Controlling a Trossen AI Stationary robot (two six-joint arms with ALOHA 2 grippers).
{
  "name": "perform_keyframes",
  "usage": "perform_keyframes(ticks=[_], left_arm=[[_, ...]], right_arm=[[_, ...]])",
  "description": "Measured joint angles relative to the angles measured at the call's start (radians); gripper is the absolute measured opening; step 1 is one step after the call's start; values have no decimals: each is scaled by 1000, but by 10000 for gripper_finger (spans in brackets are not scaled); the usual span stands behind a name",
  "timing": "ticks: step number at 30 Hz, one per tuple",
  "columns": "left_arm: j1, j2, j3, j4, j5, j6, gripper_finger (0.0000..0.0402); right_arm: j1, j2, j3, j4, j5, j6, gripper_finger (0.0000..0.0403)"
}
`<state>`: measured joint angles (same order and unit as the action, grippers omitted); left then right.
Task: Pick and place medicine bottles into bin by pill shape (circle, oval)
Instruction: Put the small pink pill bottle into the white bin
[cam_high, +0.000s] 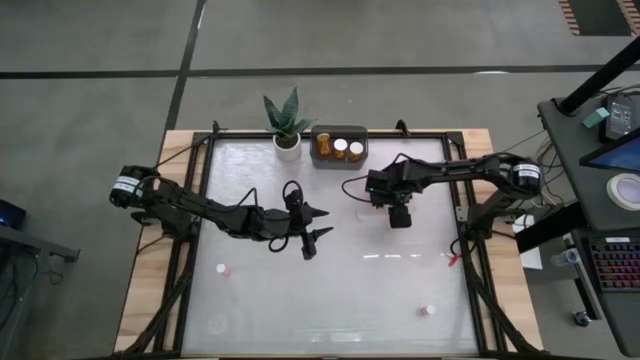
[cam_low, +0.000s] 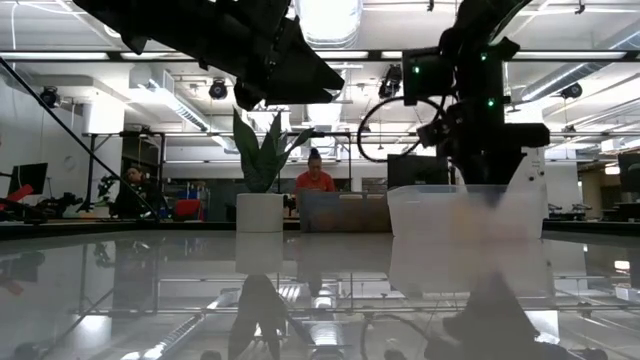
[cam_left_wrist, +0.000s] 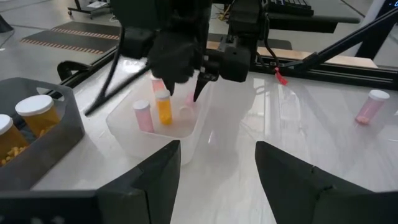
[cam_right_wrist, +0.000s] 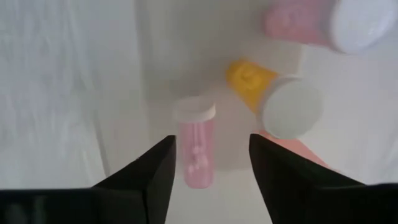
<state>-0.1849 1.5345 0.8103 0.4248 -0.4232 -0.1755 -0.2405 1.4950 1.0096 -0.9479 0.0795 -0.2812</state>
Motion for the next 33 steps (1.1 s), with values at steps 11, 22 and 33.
perform_keyframes(ticks=[11, 22, 33], left_arm=[[-1, 0, 0, 0, 0, -1, 192], [-7, 0, 10, 1, 4, -2, 192], [-8, 0, 10, 0, 5, -4, 192]], right_arm=[[82, -199, 14, -27, 1, 226, 204], [289, -423, -99, 305, 1, 439, 179], [414, -496, -347, 872, 78, 388, 176]])
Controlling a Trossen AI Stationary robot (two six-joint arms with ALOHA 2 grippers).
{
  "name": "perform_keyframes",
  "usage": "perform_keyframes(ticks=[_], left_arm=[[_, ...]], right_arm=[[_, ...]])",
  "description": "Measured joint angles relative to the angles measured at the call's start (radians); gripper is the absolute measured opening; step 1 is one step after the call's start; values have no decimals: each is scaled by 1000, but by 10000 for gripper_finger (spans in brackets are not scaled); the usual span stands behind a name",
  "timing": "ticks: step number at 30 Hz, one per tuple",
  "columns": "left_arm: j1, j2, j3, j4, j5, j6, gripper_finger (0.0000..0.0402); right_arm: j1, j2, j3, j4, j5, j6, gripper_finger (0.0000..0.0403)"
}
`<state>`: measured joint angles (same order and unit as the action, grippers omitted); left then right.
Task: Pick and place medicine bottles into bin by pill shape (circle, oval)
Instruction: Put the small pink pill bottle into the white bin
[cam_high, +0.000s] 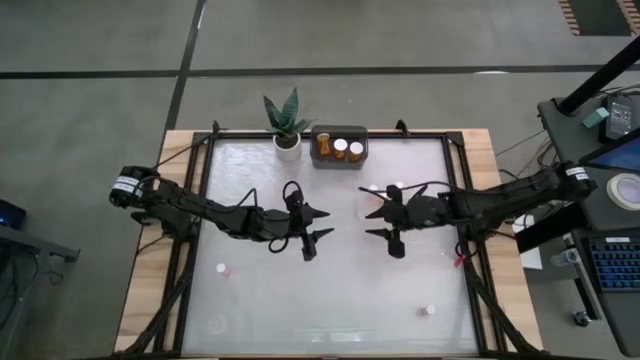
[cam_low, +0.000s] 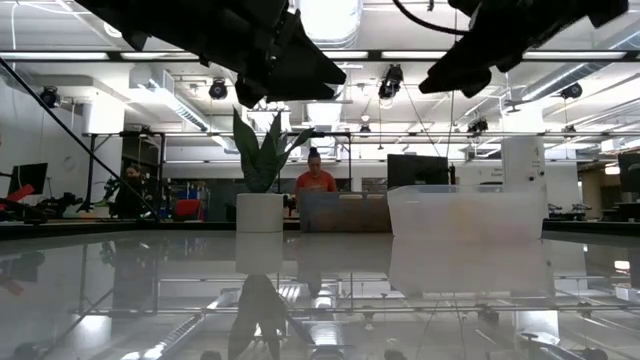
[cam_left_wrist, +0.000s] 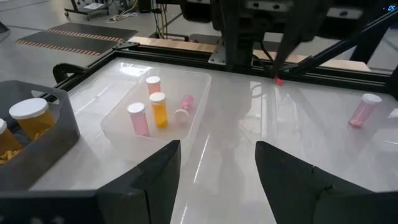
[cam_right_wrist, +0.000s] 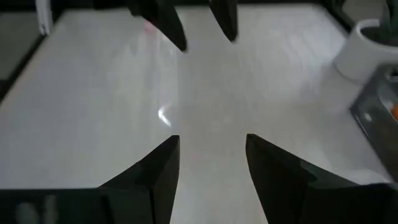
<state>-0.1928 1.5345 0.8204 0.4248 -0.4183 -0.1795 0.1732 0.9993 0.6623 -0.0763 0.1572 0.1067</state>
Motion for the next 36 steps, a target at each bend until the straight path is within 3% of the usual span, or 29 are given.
perform_keyframes(ticks=[7, 11, 14, 24, 28, 36], left_arm=[[-1, 0, 0, -18, 2, -2, 192], [-6, -15, 13, -99, 48, -59, 192], [-14, -44, 48, -292, 105, -174, 192], [-146, -65, 272, -1215, 401, -662, 192], [-233, -82, 295, -1407, 459, -851, 192], [-450, -130, 259, -1512, 525, -1126, 192]], right_arm=[[17, 4, -172, 350, 2, -37, 173], [17, 2, -232, 455, 3, -40, 173], [17, 4, -248, 469, 3, -31, 171], [17, 6, -254, 485, 2, -29, 171], [17, 10, -254, 485, 2, -28, 171], [21, 12, -255, 486, 1, -15, 171]])
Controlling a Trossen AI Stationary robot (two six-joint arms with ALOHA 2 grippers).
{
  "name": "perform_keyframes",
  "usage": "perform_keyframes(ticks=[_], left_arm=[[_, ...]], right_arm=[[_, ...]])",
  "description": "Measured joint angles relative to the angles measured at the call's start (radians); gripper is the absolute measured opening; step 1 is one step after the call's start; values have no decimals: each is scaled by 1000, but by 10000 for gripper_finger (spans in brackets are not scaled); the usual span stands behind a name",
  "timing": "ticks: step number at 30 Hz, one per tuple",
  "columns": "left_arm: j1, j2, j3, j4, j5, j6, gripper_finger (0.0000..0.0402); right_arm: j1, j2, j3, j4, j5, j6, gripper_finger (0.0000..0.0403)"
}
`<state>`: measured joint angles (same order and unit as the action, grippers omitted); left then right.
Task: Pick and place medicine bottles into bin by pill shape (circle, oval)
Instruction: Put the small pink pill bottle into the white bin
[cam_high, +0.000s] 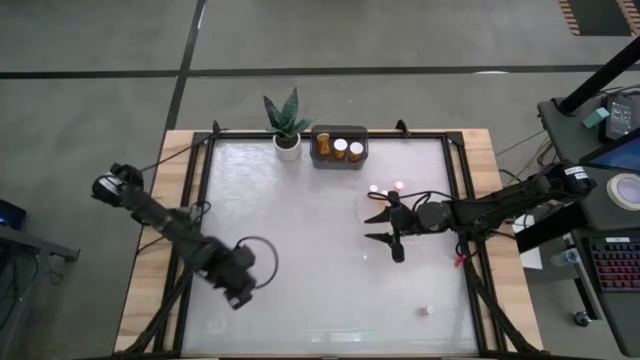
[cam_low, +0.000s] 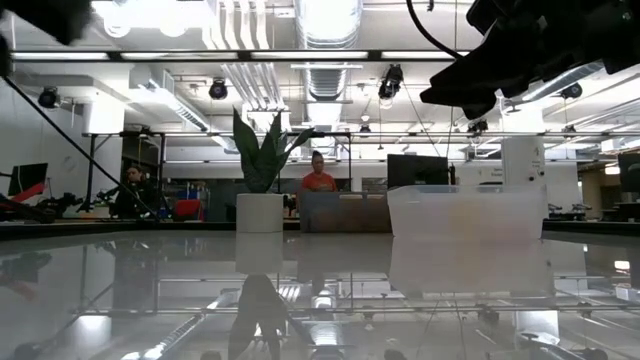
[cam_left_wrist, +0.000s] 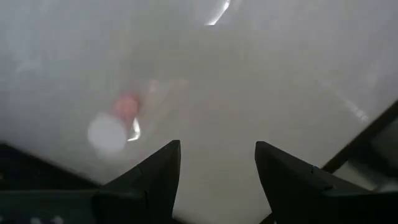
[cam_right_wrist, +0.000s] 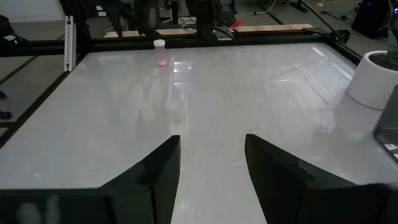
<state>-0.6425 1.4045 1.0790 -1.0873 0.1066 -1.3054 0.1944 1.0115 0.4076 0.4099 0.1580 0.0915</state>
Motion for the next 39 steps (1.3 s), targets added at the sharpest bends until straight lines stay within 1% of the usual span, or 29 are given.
perform_keyframes(ticks=[7, 13, 19, 25, 32, 36, 39], left_arm=[[-203, -2, -14, -64, -8, -87, 192], [-305, 0, -92, -71, -21, -233, 192], [-364, 1, -158, -14, -67, -294, 192], [-419, 1, -171, 5, -186, -381, 192], [-486, 11, -223, 71, -238, -495, 192], [-497, 33, -226, 76, -252, -502, 192], [-498, 49, -226, 76, -293, -498, 192]], right_arm=[[0, 14, 0, 0, 0, 14, 171], [0, 39, 0, 23, 0, 15, 171], [0, 53, -1, 47, 0, 1, 171], [0, 52, -1, 49, 0, 1, 171], [0, 52, -1, 52, 0, -14, 171], [0, 52, -1, 53, 0, -14, 171], [0, 52, -1, 53, 0, -15, 171]])
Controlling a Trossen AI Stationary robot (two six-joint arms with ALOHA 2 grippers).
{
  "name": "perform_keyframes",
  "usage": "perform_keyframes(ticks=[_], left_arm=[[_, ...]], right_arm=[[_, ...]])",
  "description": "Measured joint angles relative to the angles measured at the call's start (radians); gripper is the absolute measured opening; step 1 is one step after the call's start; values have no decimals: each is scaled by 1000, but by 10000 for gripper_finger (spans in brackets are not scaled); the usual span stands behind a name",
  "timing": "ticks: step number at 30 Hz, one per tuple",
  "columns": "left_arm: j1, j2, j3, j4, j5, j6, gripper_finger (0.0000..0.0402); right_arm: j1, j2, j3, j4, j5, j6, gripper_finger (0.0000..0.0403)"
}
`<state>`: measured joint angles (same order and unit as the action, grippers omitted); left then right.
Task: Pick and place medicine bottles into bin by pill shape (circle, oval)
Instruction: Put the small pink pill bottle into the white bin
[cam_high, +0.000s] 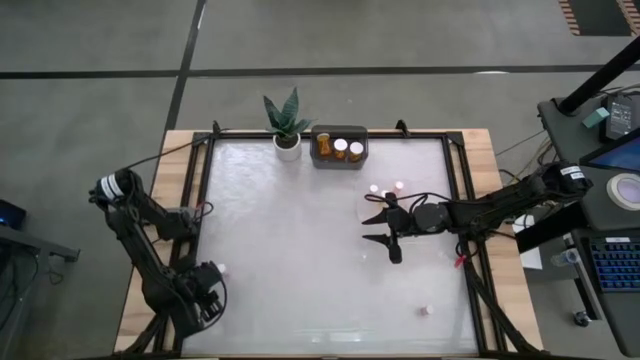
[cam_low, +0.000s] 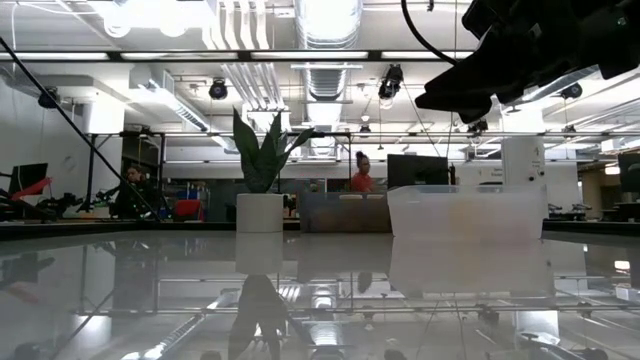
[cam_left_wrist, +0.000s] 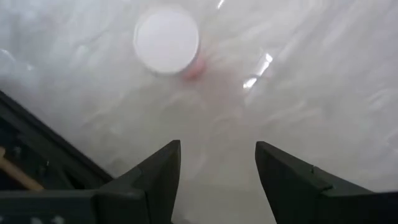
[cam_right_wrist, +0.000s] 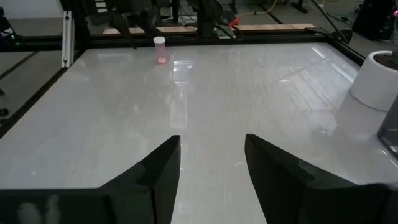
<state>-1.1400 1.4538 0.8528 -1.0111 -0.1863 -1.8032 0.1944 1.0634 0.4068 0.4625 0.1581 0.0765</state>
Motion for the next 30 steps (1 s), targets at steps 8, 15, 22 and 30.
perform_keyframes(ticks=[8, 15, 22, 30], left_arm=[[0, 20, -17, 10, -57, 2, 192], [0, 20, -72, 17, -117, -65, 192], [1, 20, -134, 89, -202, -78, 192], [2, 20, -148, 95, -297, -103, 191]], right_arm=[[0, 0, 0, 0, 0, -9, 171], [0, 0, 0, 0, 0, -10, 171], [0, 0, 0, 0, 0, -10, 171], [0, 0, 0, 0, 0, -10, 171]])
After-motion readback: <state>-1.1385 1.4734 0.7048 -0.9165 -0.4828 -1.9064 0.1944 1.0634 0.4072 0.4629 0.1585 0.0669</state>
